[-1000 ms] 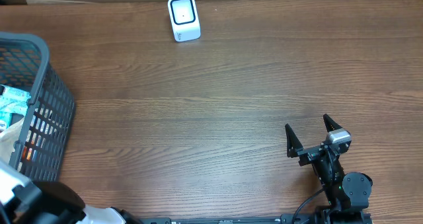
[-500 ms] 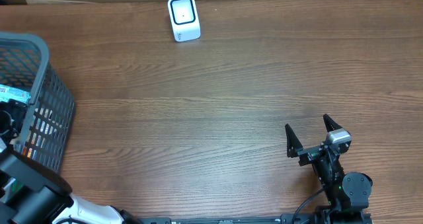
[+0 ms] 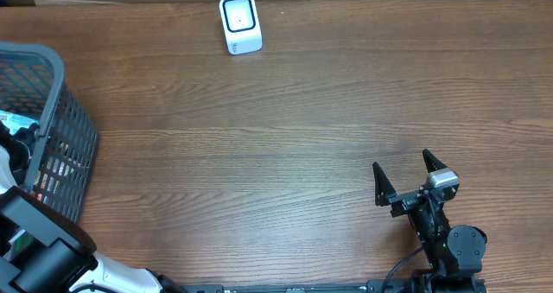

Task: Scan the item barcode
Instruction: 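Grasp the clear plastic bag in the basket with the left gripper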

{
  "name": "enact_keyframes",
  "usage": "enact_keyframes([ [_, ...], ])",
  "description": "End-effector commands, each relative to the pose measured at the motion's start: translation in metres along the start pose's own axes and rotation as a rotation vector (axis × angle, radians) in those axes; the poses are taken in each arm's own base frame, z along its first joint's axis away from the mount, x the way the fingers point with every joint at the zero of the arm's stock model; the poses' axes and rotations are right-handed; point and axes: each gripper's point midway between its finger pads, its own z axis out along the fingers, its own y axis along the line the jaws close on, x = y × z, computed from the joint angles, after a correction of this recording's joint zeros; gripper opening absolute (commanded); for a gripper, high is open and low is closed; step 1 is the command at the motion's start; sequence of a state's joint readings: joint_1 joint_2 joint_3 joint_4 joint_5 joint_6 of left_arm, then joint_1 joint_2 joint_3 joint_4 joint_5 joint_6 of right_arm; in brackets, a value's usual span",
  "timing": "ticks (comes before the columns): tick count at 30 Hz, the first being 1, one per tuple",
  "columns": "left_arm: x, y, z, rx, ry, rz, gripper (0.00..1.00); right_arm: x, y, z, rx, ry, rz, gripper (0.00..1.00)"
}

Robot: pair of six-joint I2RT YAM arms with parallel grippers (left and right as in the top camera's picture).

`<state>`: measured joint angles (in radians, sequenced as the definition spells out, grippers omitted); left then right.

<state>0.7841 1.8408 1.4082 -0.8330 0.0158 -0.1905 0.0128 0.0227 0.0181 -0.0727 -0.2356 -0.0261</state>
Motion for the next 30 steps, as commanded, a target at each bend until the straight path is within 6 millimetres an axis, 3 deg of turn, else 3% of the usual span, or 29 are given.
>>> enact_keyframes([
  [1,0.011,-0.007,0.017,0.008,0.047,0.082,0.91,0.002,-0.003,0.000,0.013,0.002,0.005,1.00],
  [12,0.029,-0.002,0.056,-0.019,0.151,0.087,0.94,0.002,-0.003,0.000,0.013,0.002,0.005,1.00],
  [16,0.038,-0.002,0.071,-0.022,0.192,0.088,0.89,0.002,-0.003,0.000,0.013,0.002,0.005,1.00],
  [19,0.039,-0.002,0.076,-0.023,0.199,0.089,0.75,0.002,-0.003,0.000,0.013,0.002,0.005,1.00],
  [22,0.038,-0.002,0.076,-0.023,0.194,0.089,0.45,0.002,-0.003,0.000,0.013,0.002,0.005,1.00],
  [30,0.034,-0.003,0.073,-0.021,0.187,0.089,0.29,0.002,-0.003,0.000,0.013,0.002,0.005,1.00],
])
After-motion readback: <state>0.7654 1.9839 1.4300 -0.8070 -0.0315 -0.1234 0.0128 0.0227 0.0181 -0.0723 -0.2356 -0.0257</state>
